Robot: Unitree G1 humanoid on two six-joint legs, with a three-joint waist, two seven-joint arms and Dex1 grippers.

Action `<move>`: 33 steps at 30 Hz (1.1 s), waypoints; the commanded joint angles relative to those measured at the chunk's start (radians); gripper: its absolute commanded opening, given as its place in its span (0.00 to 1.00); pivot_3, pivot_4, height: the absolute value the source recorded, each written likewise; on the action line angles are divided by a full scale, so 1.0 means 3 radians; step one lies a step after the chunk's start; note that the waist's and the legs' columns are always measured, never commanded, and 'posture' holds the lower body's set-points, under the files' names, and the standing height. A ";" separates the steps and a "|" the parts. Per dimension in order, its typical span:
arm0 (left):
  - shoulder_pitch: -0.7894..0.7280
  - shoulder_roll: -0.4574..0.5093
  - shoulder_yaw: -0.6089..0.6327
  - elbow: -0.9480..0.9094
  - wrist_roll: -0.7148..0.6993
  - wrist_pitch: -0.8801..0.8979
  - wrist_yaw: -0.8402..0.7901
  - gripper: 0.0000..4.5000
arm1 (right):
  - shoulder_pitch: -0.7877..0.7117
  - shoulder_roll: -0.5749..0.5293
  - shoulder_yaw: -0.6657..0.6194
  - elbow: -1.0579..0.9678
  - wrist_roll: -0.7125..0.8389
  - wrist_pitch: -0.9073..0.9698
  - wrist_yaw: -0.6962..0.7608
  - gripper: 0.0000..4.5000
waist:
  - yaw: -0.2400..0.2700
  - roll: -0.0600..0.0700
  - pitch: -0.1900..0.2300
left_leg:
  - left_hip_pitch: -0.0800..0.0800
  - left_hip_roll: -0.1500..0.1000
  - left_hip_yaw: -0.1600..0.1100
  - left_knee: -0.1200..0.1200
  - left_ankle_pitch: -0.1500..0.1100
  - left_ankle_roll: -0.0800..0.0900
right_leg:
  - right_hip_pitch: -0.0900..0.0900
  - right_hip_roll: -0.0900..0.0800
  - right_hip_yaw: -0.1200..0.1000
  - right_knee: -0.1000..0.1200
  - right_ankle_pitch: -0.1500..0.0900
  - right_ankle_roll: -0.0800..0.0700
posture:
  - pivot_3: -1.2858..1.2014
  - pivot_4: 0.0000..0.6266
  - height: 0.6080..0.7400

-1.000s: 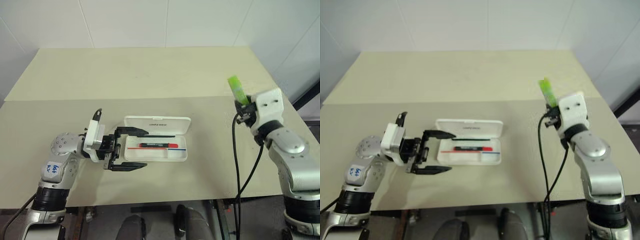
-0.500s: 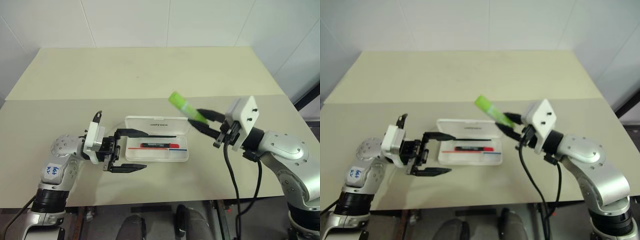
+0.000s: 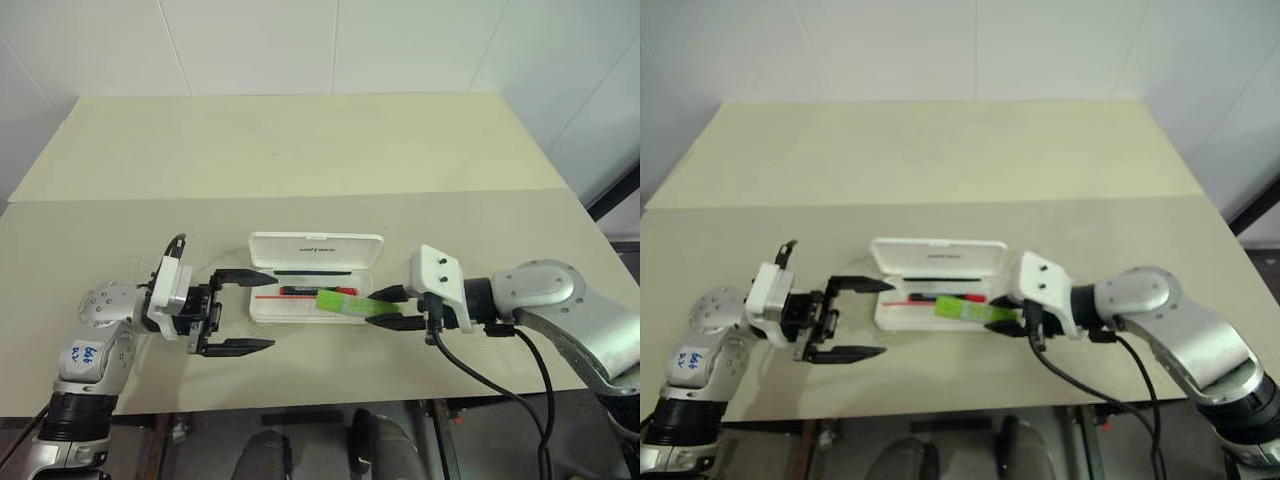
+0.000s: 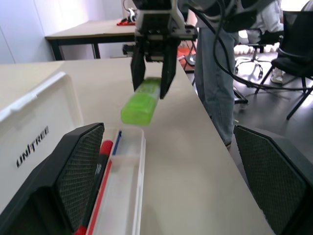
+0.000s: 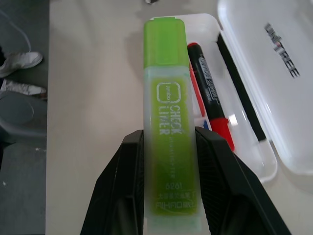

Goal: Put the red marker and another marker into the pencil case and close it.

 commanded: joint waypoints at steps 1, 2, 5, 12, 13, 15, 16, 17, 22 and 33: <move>0.0037 0.0089 0.0096 0.0084 0.0072 -0.0145 -0.0072 1.00 | -0.0210 0.0138 0.0206 0.0078 -0.0133 -0.0100 0.0132 0.24 | -0.0002 0.0000 0.0000 | 0.0000 0.0000 0.0000 0.0000 0.0000 -0.0001 | -0.0001 0.0000 0.0000 -0.0002 0.0000 0.0000 | 0.52 0.24 1.00; 0.0040 0.0097 0.0100 0.0100 0.0080 -0.0167 -0.0076 1.00 | -0.0276 0.0187 0.0293 0.0132 -0.0192 -0.0098 0.0149 0.24 | -0.0002 0.0000 0.0000 | 0.0000 0.0000 0.0000 0.0000 -0.0001 -0.0001 | -0.0001 0.0000 0.0000 -0.0002 0.0000 0.0000 | 0.52 0.24 1.00; 0.0071 0.0135 0.0120 0.0146 0.0138 -0.0251 -0.0096 1.00 | -0.0499 0.0449 0.0552 0.0302 -0.0353 -0.0131 0.0184 0.24 | -0.0006 0.0000 0.0000 | -0.0001 0.0001 0.0001 0.0000 -0.0001 -0.0004 | -0.0001 0.0000 0.0000 0.0005 0.0000 0.0000 | 0.52 0.24 1.00; 0.0131 0.0160 0.0158 0.0110 0.0149 -0.0302 -0.0066 1.00 | -0.0744 0.0905 0.0881 0.0654 -0.0671 -0.0190 0.0140 0.24 | -0.0003 0.0000 0.0000 | -0.0003 0.0001 0.0004 0.0000 -0.0003 -0.0008 | -0.0005 -0.0001 -0.0004 0.0008 -0.0001 -0.0001 | 0.52 0.24 1.00; 0.0138 0.0157 0.0159 0.0083 0.0144 -0.0293 -0.0048 1.00 | -0.0762 0.0933 0.0925 0.0722 -0.0739 -0.0240 0.0150 0.24 | -0.0004 0.0000 0.0000 | -0.0003 0.0000 0.0005 0.0001 -0.0004 -0.0007 | -0.0005 -0.0002 -0.0005 0.0008 -0.0001 -0.0001 | 0.52 0.24 1.00; 0.0152 0.0156 0.0162 0.0048 0.0134 -0.0281 -0.0024 1.00 | -0.0780 0.0973 0.0972 0.0809 -0.0831 -0.0325 0.0195 0.24 | -0.0004 0.0000 0.0000 | -0.0003 -0.0001 0.0006 0.0002 -0.0005 -0.0006 | -0.0005 -0.0004 -0.0008 0.0008 -0.0001 -0.0001 | 0.52 0.24 1.00; 0.0166 0.0158 0.0165 0.0033 0.0131 -0.0280 -0.0016 1.00 | -0.0805 0.1010 0.0994 0.0876 -0.0879 -0.0365 0.0204 0.24 | -0.0005 0.0000 0.0000 | -0.0003 -0.0001 0.0008 0.0002 -0.0006 -0.0005 | -0.0005 -0.0004 -0.0009 0.0008 -0.0001 -0.0001 | 0.52 0.24 1.00; 0.0181 0.0160 0.0170 0.0018 0.0126 -0.0280 -0.0008 1.00 | -0.0832 0.1051 0.1011 0.0938 -0.0920 -0.0390 0.0207 0.24 | -0.0008 0.0000 0.0000 | -0.0004 -0.0001 0.0009 0.0002 -0.0006 -0.0005 | -0.0005 -0.0004 -0.0010 0.0008 -0.0001 -0.0001 | 0.52 0.24 1.00; 0.0235 0.0158 0.0181 -0.0061 0.0113 -0.0261 0.0042 1.00 | -0.0890 0.1159 0.1007 0.1087 -0.1042 -0.0503 0.0283 0.24 | -0.0019 0.0001 0.0000 | -0.0002 0.0003 0.0013 0.0002 -0.0006 -0.0008 | -0.0006 -0.0002 -0.0012 0.0010 -0.0001 -0.0002 | 0.52 0.24 1.00; 0.0242 0.0143 0.0163 -0.0099 0.0099 -0.0256 0.0084 1.00 | -0.0944 0.1291 0.0975 0.1237 -0.1193 -0.0599 0.0361 0.24 | -0.0020 0.0001 0.0000 | -0.0002 0.0003 0.0014 0.0002 -0.0005 -0.0010 | -0.0006 -0.0002 -0.0013 0.0013 -0.0002 -0.0003 | 0.52 0.24 1.00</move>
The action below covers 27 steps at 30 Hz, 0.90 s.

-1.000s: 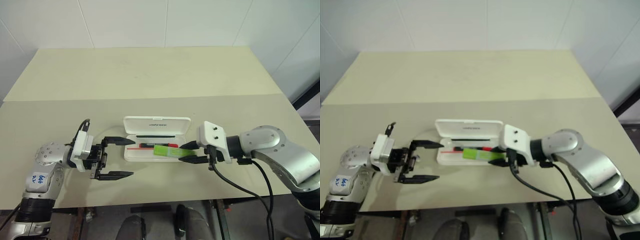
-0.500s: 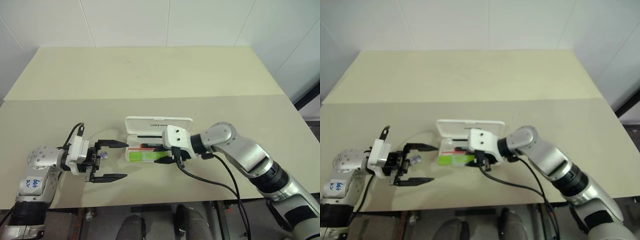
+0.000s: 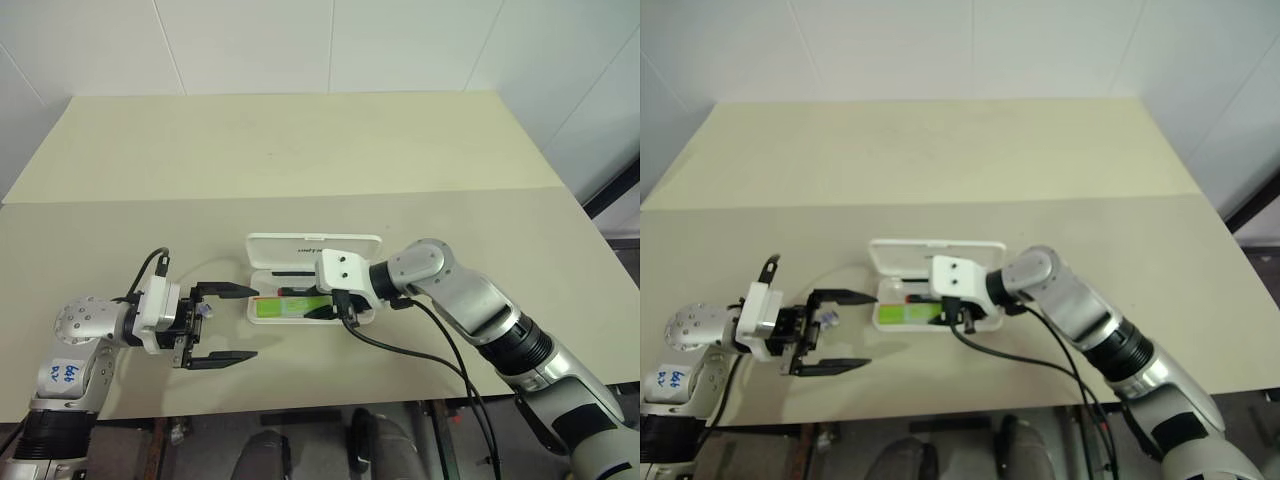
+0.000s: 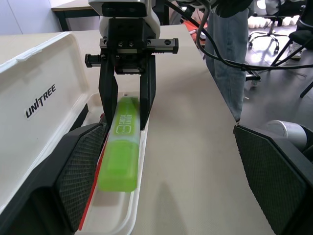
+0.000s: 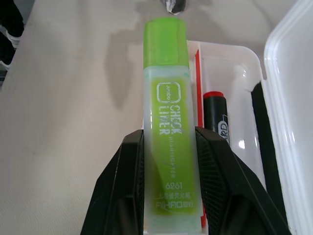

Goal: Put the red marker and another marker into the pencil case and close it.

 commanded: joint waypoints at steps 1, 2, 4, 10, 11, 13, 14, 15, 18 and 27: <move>-0.0014 0.0016 0.0056 -0.0123 -0.0068 0.0001 0.0026 1.00 | -0.0093 0.0055 -0.0056 -0.0020 -0.0048 -0.0083 0.0022 0.24 | 0.0000 0.0000 0.0000 | 0.0000 0.0000 0.0000 0.0000 0.0000 0.0000 | 0.0000 0.0000 0.0000 0.0000 0.0000 0.0000 | 0.52 0.24 1.00; -0.0017 0.0014 0.0053 -0.0125 -0.0069 0.0001 0.0028 1.00 | -0.0100 0.0075 -0.0063 -0.0005 -0.0055 -0.0083 0.0016 0.24 | 0.0000 0.0000 0.0000 | 0.0000 0.0000 0.0000 0.0000 0.0000 0.0000 | 0.0000 0.0000 0.0000 0.0000 0.0000 0.0000 | 0.52 0.24 1.00; -0.0020 0.0011 0.0048 -0.0122 -0.0070 -0.0002 0.0028 1.00 | -0.0112 0.0111 -0.0070 0.0027 -0.0075 -0.0087 0.0004 0.24 | -0.0001 0.0000 0.0000 | 0.0000 0.0000 0.0000 0.0000 0.0000 0.0000 | 0.0000 0.0000 0.0000 0.0000 0.0000 0.0000 | 0.52 0.24 1.00; -0.0030 -0.0001 0.0041 -0.0127 -0.0073 -0.0002 0.0039 1.00 | -0.0120 0.0152 -0.0065 0.0077 -0.0124 -0.0102 0.0000 0.24 | -0.0003 0.0001 0.0000 | 0.0000 0.0000 0.0000 0.0000 0.0000 -0.0001 | 0.0000 0.0000 0.0000 0.0000 0.0000 0.0000 | 0.52 0.24 1.00; -0.0029 -0.0002 0.0041 -0.0126 -0.0071 -0.0003 0.0040 1.00 | -0.0116 0.0154 -0.0066 0.0078 -0.0130 -0.0103 0.0005 0.24 | -0.0004 0.0000 0.0000 | 0.0000 0.0000 0.0000 0.0000 0.0000 -0.0001 | 0.0000 0.0000 0.0000 0.0000 0.0000 0.0000 | 0.52 0.24 1.00; -0.0027 -0.0003 0.0040 -0.0130 -0.0071 -0.0003 0.0043 1.00 | -0.0106 0.0151 -0.0067 0.0079 -0.0142 -0.0106 0.0015 0.24 | -0.0008 0.0000 0.0000 | 0.0000 0.0000 0.0000 0.0000 0.0000 -0.0001 | 0.0000 0.0000 0.0000 0.0000 0.0000 0.0000 | 0.52 0.24 1.00; -0.0027 -0.0006 0.0038 -0.0132 -0.0068 -0.0003 0.0047 1.00 | -0.0100 0.0149 -0.0067 0.0083 -0.0149 -0.0108 0.0018 0.24 | -0.0011 0.0000 0.0000 | 0.0000 0.0000 0.0000 0.0000 0.0000 -0.0001 | 0.0000 0.0000 0.0000 0.0000 0.0000 0.0000 | 0.52 0.24 1.00; -0.0028 -0.0007 0.0036 -0.0132 -0.0068 -0.0003 0.0049 1.00 | -0.0098 0.0149 -0.0067 0.0085 -0.0154 -0.0108 0.0021 0.40 | -0.0015 0.0000 0.0000 | 0.0000 0.0000 0.0000 0.0000 0.0000 -0.0001 | 0.0000 0.0000 0.0000 0.0001 0.0000 0.0000 | 0.52 0.24 1.00; -0.0036 -0.0015 0.0030 -0.0130 -0.0065 -0.0007 0.0057 1.00 | -0.0093 0.0140 -0.0057 0.0091 -0.0169 -0.0094 0.0026 0.63 | -0.0023 0.0000 0.0000 | 0.0000 0.0000 0.0000 0.0000 0.0000 -0.0001 | 0.0000 0.0000 0.0000 0.0001 0.0000 0.0000 | 0.52 0.24 1.00; -0.0023 -0.0038 0.0015 -0.0188 -0.0074 0.0023 0.0105 1.00 | 0.0063 -0.0038 -0.0194 -0.0408 0.0078 0.0202 0.0172 0.99 | -0.0057 0.0001 0.0000 | 0.0000 0.0000 -0.0002 0.0000 0.0000 -0.0001 | 0.0000 -0.0001 -0.0001 0.0001 0.0000 0.0000 | 0.52 0.24 1.00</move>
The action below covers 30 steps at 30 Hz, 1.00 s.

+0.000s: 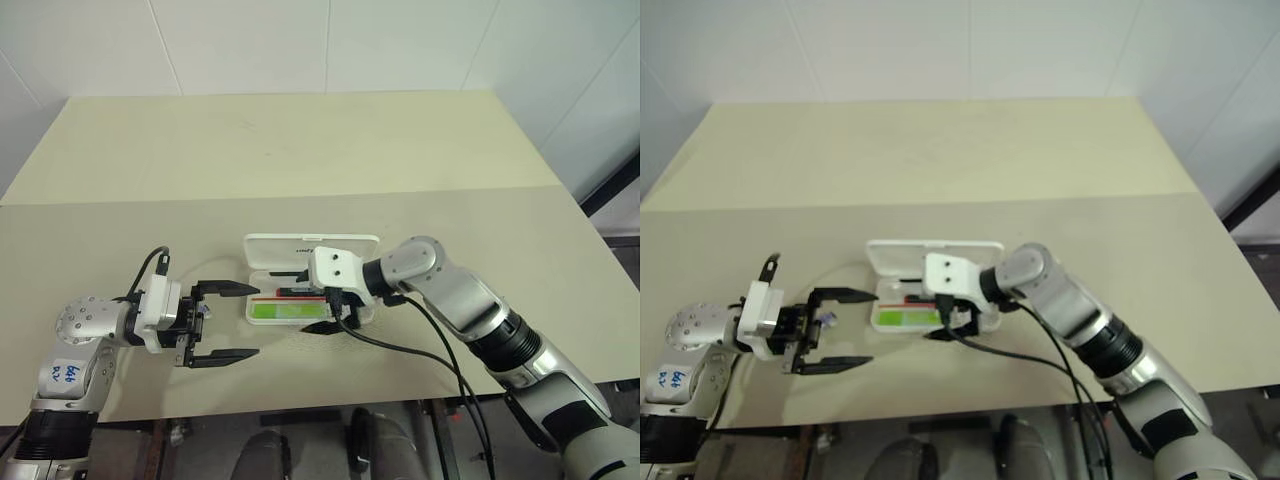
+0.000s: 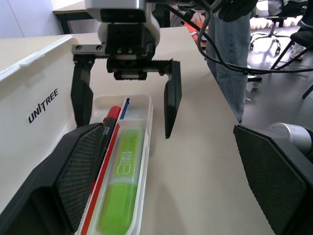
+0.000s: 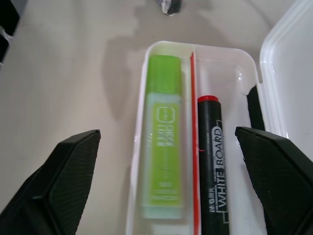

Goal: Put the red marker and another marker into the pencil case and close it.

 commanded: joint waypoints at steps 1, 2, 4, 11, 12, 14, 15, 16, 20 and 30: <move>-0.0012 -0.0025 0.0019 -0.0154 -0.0082 0.0029 0.0057 1.00 | 0.0122 -0.0140 -0.0178 -0.0468 0.0230 0.0203 0.0112 0.99 | -0.0001 0.0000 0.0000 | 0.0000 0.0000 -0.0001 0.0000 0.0000 0.0000 | 0.0000 0.0000 0.0000 0.0000 0.0000 0.0000 | 0.52 0.24 1.00; -0.0005 -0.0033 0.0019 -0.0171 -0.0088 0.0039 0.0070 1.00 | 0.0158 -0.0178 -0.0202 -0.0563 0.0287 0.0263 0.0126 0.99 | -0.0001 0.0000 0.0000 | 0.0000 0.0000 -0.0002 0.0000 0.0000 0.0000 | 0.0000 -0.0001 0.0000 0.0000 0.0000 0.0000 | 0.52 0.24 1.00; 0.0011 -0.0049 0.0014 -0.0207 -0.0090 0.0059 0.0100 1.00 | 0.0234 -0.0254 -0.0260 -0.0736 0.0396 0.0371 0.0140 0.99 | -0.0002 0.0000 0.0000 | 0.0000 0.0000 -0.0004 0.0000 -0.0001 0.0000 | 0.0000 -0.0001 0.0000 0.0000 0.0000 0.0000 | 0.52 0.24 1.00; 0.0056 -0.0160 0.0005 -0.0411 -0.0125 0.0159 0.0311 1.00 | 0.0356 -0.0404 -0.0536 -0.1037 0.0707 0.0649 0.0093 0.99 | -0.0006 0.0000 0.0000 | 0.0004 0.0003 -0.0007 0.0001 0.0000 -0.0002 | 0.0000 -0.0001 0.0001 0.0003 0.0000 0.0000 | 0.52 0.24 1.00; 0.0085 -0.0190 0.0021 -0.0484 -0.0156 0.0197 0.0388 1.00 | 0.0371 -0.0425 -0.0598 -0.1070 0.0764 0.0686 0.0081 0.99 | -0.0005 0.0000 0.0000 | 0.0004 0.0003 -0.0008 0.0001 0.0000 -0.0002 | 0.0000 -0.0001 0.0001 0.0002 0.0000 0.0000 | 0.52 0.24 1.00; 0.0178 -0.0268 0.0068 -0.0695 -0.0247 0.0297 0.0595 1.00 | 0.0423 -0.0501 -0.0748 -0.1154 0.0898 0.0738 0.0080 0.99 | -0.0003 0.0000 0.0000 | 0.0003 0.0002 -0.0008 0.0000 -0.0001 0.0000 | 0.0000 -0.0003 0.0002 0.0001 0.0000 0.0000 | 0.52 0.24 1.00; 0.0236 -0.0288 0.0086 -0.0798 -0.0281 0.0347 0.0681 1.00 | 0.0450 -0.0535 -0.0823 -0.1190 0.0966 0.0758 0.0081 0.99 | -0.0002 0.0000 0.0000 | 0.0002 0.0002 -0.0008 0.0000 -0.0002 0.0001 | 0.0000 -0.0003 0.0002 0.0000 0.0000 0.0000 | 0.52 0.24 1.00; 0.0302 -0.0301 0.0102 -0.0895 -0.0299 0.0388 0.0763 1.00 | 0.0485 -0.0568 -0.0910 -0.1219 0.1040 0.0769 0.0085 0.99 | -0.0002 0.0000 0.0000 | 0.0002 0.0002 -0.0007 0.0001 -0.0003 0.0001 | 0.0000 -0.0004 0.0002 0.0000 0.0000 0.0001 | 0.52 0.24 1.00; 0.0478 -0.0335 0.0181 -0.1108 -0.0326 0.0462 0.1016 1.00 | 0.0602 -0.0589 -0.1173 -0.1240 0.1239 0.0703 0.0024 0.99 | -0.0002 0.0000 0.0000 | 0.0003 0.0002 -0.0006 0.0001 -0.0004 0.0000 | 0.0000 -0.0003 0.0002 -0.0002 0.0000 0.0001 | 0.52 0.24 1.00; 0.1196 -0.0491 0.0511 -0.1888 -0.0296 0.0645 0.1876 1.00 | 0.0833 -0.0766 -0.1444 -0.1025 0.1395 0.0347 0.0142 0.99 | 0.0002 0.0000 0.0000 | 0.0006 0.0003 -0.0006 0.0001 -0.0004 0.0000 | 0.0001 -0.0002 0.0004 -0.0001 0.0000 0.0000 | 0.52 0.24 1.00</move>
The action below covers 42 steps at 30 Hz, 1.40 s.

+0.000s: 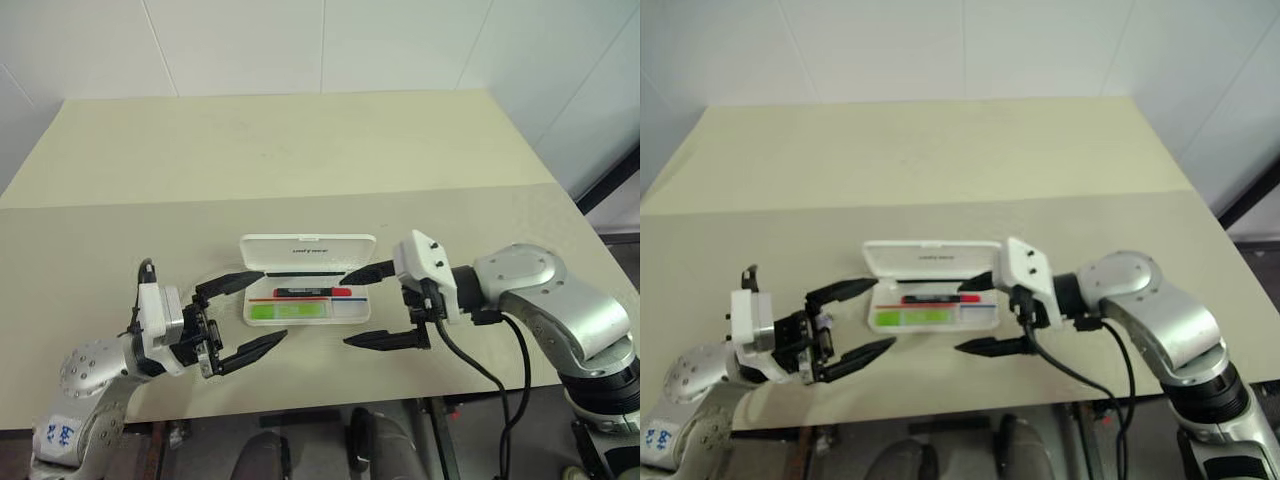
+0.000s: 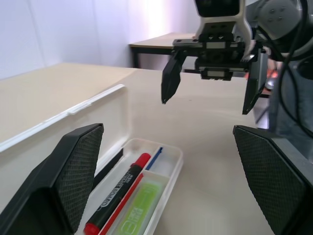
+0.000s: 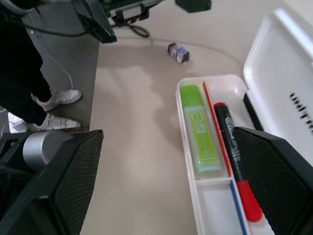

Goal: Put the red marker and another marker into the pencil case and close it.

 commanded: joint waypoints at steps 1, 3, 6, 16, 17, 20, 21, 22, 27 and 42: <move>0.0274 -0.0048 0.0214 -0.0394 -0.0018 0.0049 0.0325 1.00 | 0.0043 0.0026 -0.0146 0.0112 0.0036 -0.0247 -0.0006 0.99 | -0.0004 0.0000 0.0000 | 0.0000 0.0000 0.0000 0.0000 0.0000 0.0000 | 0.0000 0.0000 0.0000 0.0000 0.0000 0.0000 | 0.52 0.24 1.00; 0.0450 -0.0059 0.0327 -0.0540 -0.0021 0.0099 0.0487 1.00 | 0.0009 0.0062 -0.0106 0.0220 -0.0007 -0.0297 -0.0062 0.99 | -0.0009 0.0000 0.0000 | 0.0001 0.0000 0.0001 0.0000 0.0000 0.0000 | 0.0000 0.0000 0.0002 0.0000 0.0000 0.0000 | 0.52 0.24 1.00; 0.0706 -0.0017 0.0504 -0.0728 -0.0015 0.0174 0.0628 1.00 | -0.0040 0.0122 -0.0058 0.0341 -0.0001 -0.0393 -0.0055 0.99 | -0.0003 0.0000 0.0000 | 0.0001 0.0000 0.0001 0.0000 0.0000 0.0000 | 0.0000 0.0000 0.0002 -0.0003 0.0000 -0.0001 | 0.52 0.24 1.00; 0.1132 0.0293 0.1262 -0.0434 0.0291 0.0067 0.0450 1.00 | -0.0002 0.0173 -0.0017 0.0612 -0.0086 -0.0710 0.0059 0.99 | 0.0022 0.0001 0.0001 | 0.0002 0.0000 -0.0001 0.0000 -0.0010 0.0017 | 0.0000 0.0002 -0.0001 -0.0013 -0.0004 -0.0006 | 0.52 0.24 1.00; 0.1127 0.0299 0.1298 -0.0383 0.0319 0.0043 0.0444 1.00 | 0.0038 0.0162 -0.0048 0.0602 -0.0078 -0.0744 0.0062 0.99 | 0.0030 0.0001 0.0001 | 0.0002 0.0000 -0.0001 0.0000 -0.0010 0.0017 | 0.0000 0.0002 -0.0002 -0.0013 -0.0004 -0.0007 | 0.52 0.24 1.00; 0.1065 0.0300 0.1370 -0.0263 0.0349 0.0060 0.0478 1.00 | 0.0210 0.0110 -0.0173 0.0514 -0.0014 -0.0792 0.0065 0.99 | 0.0064 0.0001 0.0001 | 0.0000 0.0002 0.0000 0.0000 -0.0013 0.0017 | 0.0000 0.0003 -0.0003 -0.0017 -0.0004 -0.0007 | 0.52 0.24 1.00; 0.1064 0.0321 0.1386 -0.0220 0.0361 0.0069 0.0453 1.00 | 0.0282 0.0099 -0.0229 0.0478 0.0028 -0.0819 0.0080 0.99 | 0.0075 0.0001 0.0001 | 0.0000 0.0002 0.0000 0.0000 -0.0015 0.0017 | 0.0000 0.0003 -0.0003 -0.0017 -0.0004 -0.0007 | 0.52 0.24 1.00; 0.1069 0.0364 0.1408 -0.0141 0.0382 0.0045 0.0377 1.00 | 0.0360 0.0079 -0.0270 0.0445 0.0051 -0.0843 0.0085 0.99 | 0.0079 0.0001 0.0001 | -0.0002 0.0002 0.0000 0.0000 -0.0016 0.0018 | 0.0000 0.0003 -0.0004 -0.0017 -0.0004 -0.0006 | 0.52 0.24 1.00; 0.0960 0.0577 0.1405 0.0246 0.0501 -0.0064 0.0122 1.00 | 0.0557 0.0050 -0.0312 0.0374 0.0033 -0.0896 0.0020 0.99 | 0.0076 0.0001 0.0001 | -0.0002 0.0002 0.0003 0.0000 -0.0021 0.0020 | 0.0000 0.0004 -0.0003 -0.0023 -0.0003 -0.0005 | 0.52 0.24 1.00; 0.0132 0.0939 0.0741 0.1222 0.0357 0.0197 -0.0665 1.00 | 0.0749 0.0082 -0.0337 0.0173 -0.0021 -0.0916 -0.0342 0.99 | 0.0072 0.0004 0.0002 | 0.0001 0.0011 0.0010 0.0000 -0.0020 0.0004 | -0.0001 0.0010 -0.0007 -0.0005 -0.0005 -0.0009 | 0.52 0.24 1.00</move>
